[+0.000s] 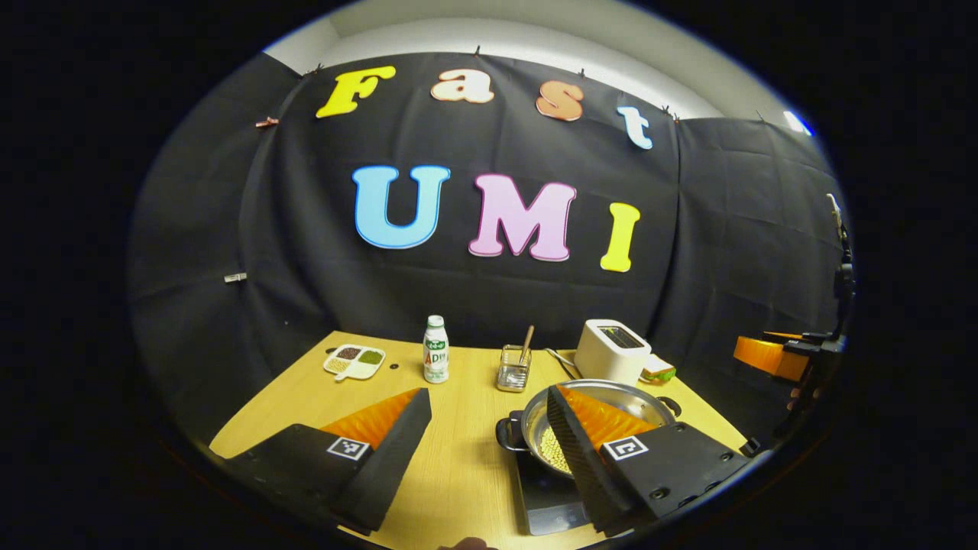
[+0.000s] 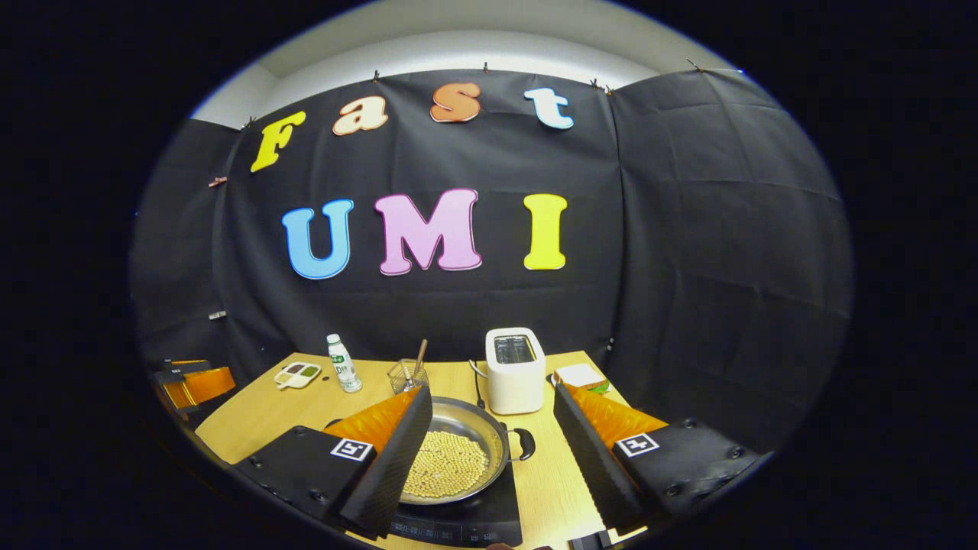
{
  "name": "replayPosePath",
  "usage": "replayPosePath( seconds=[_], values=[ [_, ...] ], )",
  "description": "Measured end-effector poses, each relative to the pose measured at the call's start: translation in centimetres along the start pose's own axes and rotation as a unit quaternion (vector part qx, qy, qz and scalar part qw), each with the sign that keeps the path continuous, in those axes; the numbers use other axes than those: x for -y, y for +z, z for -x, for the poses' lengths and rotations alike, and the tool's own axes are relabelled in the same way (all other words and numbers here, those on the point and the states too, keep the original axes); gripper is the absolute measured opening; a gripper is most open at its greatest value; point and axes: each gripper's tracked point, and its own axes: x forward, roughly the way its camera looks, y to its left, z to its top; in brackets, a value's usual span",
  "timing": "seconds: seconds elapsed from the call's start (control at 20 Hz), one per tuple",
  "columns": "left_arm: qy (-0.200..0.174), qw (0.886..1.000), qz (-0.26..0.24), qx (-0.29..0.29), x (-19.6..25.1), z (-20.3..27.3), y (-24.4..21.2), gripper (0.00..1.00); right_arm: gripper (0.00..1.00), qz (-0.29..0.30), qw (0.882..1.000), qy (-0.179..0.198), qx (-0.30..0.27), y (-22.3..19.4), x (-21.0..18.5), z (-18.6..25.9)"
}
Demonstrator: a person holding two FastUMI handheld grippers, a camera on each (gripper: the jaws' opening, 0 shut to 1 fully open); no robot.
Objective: First push the handle of the pot to place it horizontally, then grasp the pot with both hands and set it on the induction cooktop.
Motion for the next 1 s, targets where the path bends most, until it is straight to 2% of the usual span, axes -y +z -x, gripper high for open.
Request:
replayPosePath(
  seconds=[0.35, 0.45, 0.55, 0.7, 0.75, 0.8, 1.0],
  values=[
    [0.038, 0.999, -0.001, 0.024, -1.4, 5.7, -0.3, 0.95, 0.99, 0.003, 0.999, 0.009, 0.04, 0.1, -0.2, 6.1],
    [0.036, 0.999, -0.005, 0.034, -1.3, 7.4, -0.8, 0.95, 0.99, -0.002, 0.998, 0.001, 0.06, 0.6, 0.8, 7.4],
    [0.051, 0.998, -0.007, 0.038, -2.0, 8.9, -2.1, 0.93, 0.99, -0.015, 0.999, -0.004, 0.048, -0.6, 1.4, 8.5],
    [0.072, 0.996, 0.002, 0.043, -2.5, 11.4, -3.3, 0.95, 0.99, -0.031, 0.999, -0.012, 0.035, -1.6, 2.5, 9.8],
    [0.081, 0.996, 0.001, 0.042, -2.8, 12.2, -3.8, 0.92, 0.99, -0.031, 0.999, -0.015, 0.039, -1.8, 2.8, 10.0],
    [0.089, 0.995, -0.001, 0.038, -3.0, 12.7, -4.3, 0.95, 0.99, -0.028, 0.999, -0.017, 0.041, -2.0, 3.0, 10.3],
    [0.093, 0.995, 0.005, 0.034, -2.4, 13.7, -4.9, 0.95, 0.99, -0.004, 1.0, -0.006, 0.03, -2.8, 2.1, 10.3]
  ],
)
